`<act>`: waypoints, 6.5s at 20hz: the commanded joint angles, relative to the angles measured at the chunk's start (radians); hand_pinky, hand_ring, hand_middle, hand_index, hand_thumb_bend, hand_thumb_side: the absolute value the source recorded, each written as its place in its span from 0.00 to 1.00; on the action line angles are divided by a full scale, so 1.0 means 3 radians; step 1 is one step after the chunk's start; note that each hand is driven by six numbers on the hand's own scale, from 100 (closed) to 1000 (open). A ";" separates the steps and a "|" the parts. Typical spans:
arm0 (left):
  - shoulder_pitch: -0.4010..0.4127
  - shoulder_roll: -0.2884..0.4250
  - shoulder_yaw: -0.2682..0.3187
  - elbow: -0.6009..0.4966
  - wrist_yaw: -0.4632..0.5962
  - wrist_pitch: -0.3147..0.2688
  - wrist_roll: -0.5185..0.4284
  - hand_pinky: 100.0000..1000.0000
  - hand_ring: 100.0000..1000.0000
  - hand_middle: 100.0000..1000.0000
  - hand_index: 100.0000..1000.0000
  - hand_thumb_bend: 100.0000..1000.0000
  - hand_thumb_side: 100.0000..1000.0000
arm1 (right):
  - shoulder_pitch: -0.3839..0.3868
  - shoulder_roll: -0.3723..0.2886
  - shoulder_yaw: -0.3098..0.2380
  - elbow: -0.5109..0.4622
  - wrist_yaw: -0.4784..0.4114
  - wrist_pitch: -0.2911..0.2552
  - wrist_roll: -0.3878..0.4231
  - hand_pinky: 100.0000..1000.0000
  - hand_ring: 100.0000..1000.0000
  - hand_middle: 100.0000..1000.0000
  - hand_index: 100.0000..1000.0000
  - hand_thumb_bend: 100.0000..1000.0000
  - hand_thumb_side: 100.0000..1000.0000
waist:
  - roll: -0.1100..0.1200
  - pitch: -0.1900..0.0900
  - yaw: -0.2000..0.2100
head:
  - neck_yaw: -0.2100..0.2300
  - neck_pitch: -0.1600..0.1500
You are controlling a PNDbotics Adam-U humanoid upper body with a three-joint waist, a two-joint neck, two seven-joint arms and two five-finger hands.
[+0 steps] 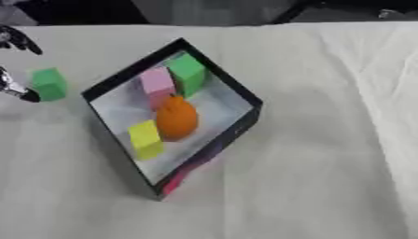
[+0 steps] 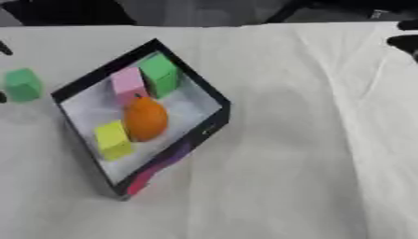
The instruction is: Pick up objects on the table and place them in the box.
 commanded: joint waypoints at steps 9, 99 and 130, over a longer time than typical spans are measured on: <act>-0.0062 0.0029 0.0193 0.0232 -0.0152 0.0082 0.0417 0.91 0.90 0.82 0.86 0.60 0.11 | -0.0044 -0.0032 -0.0034 -0.0054 0.0032 0.0017 -0.0008 0.88 0.64 0.64 0.81 0.00 0.57 | -0.0039 0.0065 -0.0054 | 0.0100 -0.0115; 0.0272 -0.0047 -0.1395 -0.1847 0.0507 0.0705 0.0834 0.82 0.79 0.74 0.81 0.38 0.17 | -0.0086 0.0012 -0.0009 -0.0029 -0.0014 0.0047 0.0096 0.89 0.64 0.65 0.81 0.00 0.56 | 0.0009 -0.0007 -0.0101 | -0.0087 -0.0083; 0.1800 -0.0606 0.0924 -0.3413 0.3942 0.1248 0.3935 0.84 0.75 0.72 0.80 0.00 0.72 | -0.0061 0.0007 -0.0073 -0.0247 0.0004 -0.0030 -0.0023 0.89 0.65 0.65 0.82 0.00 0.52 | -0.0154 -0.0050 0.0091 | -0.0353 -0.0002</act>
